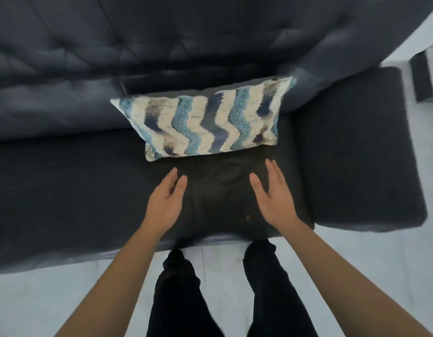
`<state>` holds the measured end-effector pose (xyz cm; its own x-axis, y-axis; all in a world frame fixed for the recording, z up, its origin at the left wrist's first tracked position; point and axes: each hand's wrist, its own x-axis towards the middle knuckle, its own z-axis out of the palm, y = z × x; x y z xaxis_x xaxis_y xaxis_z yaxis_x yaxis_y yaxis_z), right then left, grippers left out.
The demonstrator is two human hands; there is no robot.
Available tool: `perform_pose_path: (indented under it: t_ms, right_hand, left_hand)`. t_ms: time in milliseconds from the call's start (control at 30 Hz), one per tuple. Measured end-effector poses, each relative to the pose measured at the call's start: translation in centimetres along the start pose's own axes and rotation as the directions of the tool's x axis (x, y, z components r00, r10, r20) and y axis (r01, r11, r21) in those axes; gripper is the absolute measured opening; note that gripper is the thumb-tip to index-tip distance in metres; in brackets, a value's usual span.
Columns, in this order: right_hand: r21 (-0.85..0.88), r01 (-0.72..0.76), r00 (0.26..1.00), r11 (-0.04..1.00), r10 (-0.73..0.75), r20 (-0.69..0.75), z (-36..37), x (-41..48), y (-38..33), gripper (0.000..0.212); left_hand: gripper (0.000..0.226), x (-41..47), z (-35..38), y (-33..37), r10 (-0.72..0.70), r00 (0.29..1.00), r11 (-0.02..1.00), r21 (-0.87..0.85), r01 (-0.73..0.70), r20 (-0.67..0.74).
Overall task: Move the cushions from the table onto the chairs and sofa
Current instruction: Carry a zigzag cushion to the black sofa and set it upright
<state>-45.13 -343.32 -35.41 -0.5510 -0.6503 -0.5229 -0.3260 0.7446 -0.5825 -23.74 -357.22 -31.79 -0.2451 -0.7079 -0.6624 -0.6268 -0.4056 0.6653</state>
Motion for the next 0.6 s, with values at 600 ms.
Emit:
perform_pose_path:
  t_ms: [600]
  right_hand:
    - [0.587, -0.024, 0.658, 0.809, 0.455, -0.6, -10.5, -37.7, -7.7, 0.07]
  left_hand:
    - [0.05, -19.9, -13.4, 10.1, 0.371, 0.921, 0.928, -0.053, -0.368, 0.119]
